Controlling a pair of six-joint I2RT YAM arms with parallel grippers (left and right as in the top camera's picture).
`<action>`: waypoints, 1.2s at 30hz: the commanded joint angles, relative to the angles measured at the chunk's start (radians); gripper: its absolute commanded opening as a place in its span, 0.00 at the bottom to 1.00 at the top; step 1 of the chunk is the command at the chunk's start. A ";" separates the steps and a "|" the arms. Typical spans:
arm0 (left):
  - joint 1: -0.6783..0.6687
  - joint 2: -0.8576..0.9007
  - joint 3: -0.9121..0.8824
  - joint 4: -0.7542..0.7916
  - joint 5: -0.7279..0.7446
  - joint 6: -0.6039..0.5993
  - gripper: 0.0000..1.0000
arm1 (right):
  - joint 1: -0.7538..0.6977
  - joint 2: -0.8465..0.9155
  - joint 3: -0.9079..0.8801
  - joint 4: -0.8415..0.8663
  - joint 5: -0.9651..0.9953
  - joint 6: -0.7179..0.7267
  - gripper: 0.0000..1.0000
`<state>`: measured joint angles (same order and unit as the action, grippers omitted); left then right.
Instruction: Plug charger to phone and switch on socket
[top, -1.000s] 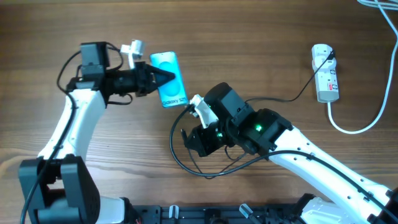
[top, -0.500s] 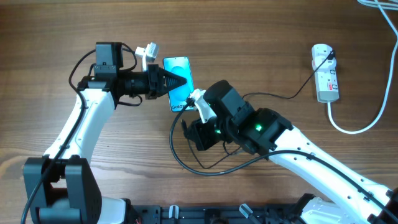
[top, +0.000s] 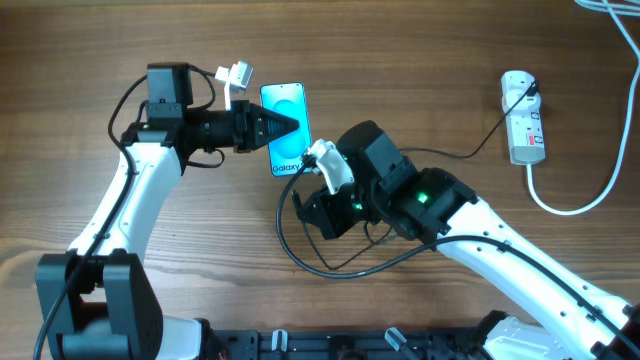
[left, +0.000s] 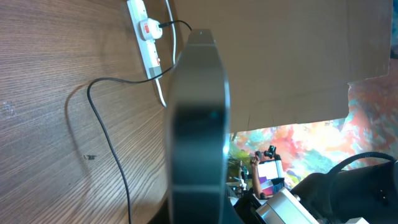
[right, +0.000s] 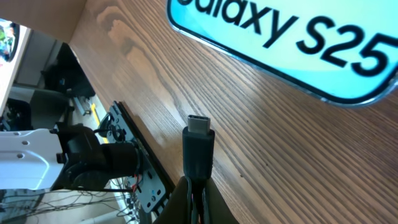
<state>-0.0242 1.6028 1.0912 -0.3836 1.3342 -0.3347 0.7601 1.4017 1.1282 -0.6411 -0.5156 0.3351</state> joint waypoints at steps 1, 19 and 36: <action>0.006 -0.005 0.001 -0.009 -0.010 0.012 0.04 | -0.002 0.006 0.026 0.013 0.084 0.015 0.04; 0.007 -0.008 0.001 -0.058 -0.232 -0.119 0.04 | 0.000 0.022 0.026 -0.051 0.111 0.123 0.04; -0.024 -0.008 0.001 -0.059 -0.243 -0.037 0.04 | 0.000 0.093 0.026 0.092 0.078 0.083 0.04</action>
<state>-0.0460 1.6028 1.0912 -0.4450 1.0702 -0.3977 0.7601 1.4879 1.1339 -0.5594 -0.4473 0.4404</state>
